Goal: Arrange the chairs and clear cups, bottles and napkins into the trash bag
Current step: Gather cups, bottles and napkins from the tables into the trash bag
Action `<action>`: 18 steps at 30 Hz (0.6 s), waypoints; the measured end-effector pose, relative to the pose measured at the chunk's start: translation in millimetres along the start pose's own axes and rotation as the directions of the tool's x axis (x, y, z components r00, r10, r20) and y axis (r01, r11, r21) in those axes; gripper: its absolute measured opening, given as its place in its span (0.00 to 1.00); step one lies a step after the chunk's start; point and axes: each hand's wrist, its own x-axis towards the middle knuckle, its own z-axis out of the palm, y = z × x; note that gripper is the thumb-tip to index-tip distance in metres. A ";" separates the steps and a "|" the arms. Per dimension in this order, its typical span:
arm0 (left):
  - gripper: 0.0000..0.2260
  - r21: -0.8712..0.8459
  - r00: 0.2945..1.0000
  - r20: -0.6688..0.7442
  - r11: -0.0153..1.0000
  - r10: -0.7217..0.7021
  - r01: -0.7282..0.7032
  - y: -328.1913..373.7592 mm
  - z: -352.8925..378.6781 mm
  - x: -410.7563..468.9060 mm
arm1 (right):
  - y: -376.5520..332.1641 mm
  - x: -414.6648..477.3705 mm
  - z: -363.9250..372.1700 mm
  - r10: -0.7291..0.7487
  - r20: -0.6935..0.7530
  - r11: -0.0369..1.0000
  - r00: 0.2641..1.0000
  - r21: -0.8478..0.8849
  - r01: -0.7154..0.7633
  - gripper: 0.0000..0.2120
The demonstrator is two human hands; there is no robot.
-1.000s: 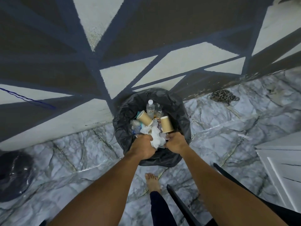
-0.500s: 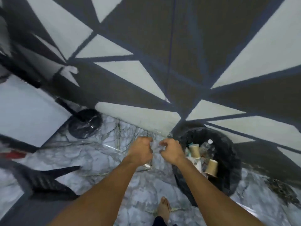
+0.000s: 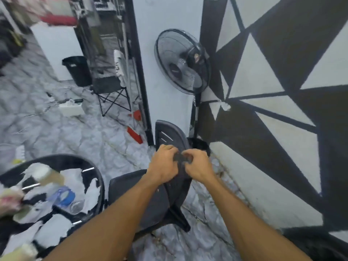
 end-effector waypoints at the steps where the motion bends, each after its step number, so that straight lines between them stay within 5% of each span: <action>1: 0.15 0.003 0.998 -0.027 0.998 -0.055 0.055 -16.1 -14.1 -8.7 | -16.3 7.3 13.9 -0.036 0.037 0.999 0.999 -0.011 0.036 0.16; 10: 0.20 0.005 0.864 -0.155 0.874 -0.480 0.486 -146.6 -93.5 -87.6 | -122.6 55.7 150.7 -0.249 0.426 0.964 0.870 0.024 0.265 0.21; 15: 0.12 0.018 0.755 -0.249 0.776 -0.607 0.630 -191.1 -127.0 -116.3 | -181.0 70.0 205.7 -0.386 0.520 0.919 0.762 0.146 0.366 0.17; 18: 0.18 0.003 0.693 -0.330 0.733 -0.641 0.680 -204.1 -140.0 -135.0 | -197.6 68.9 238.2 -0.437 0.589 0.889 0.680 0.168 0.425 0.18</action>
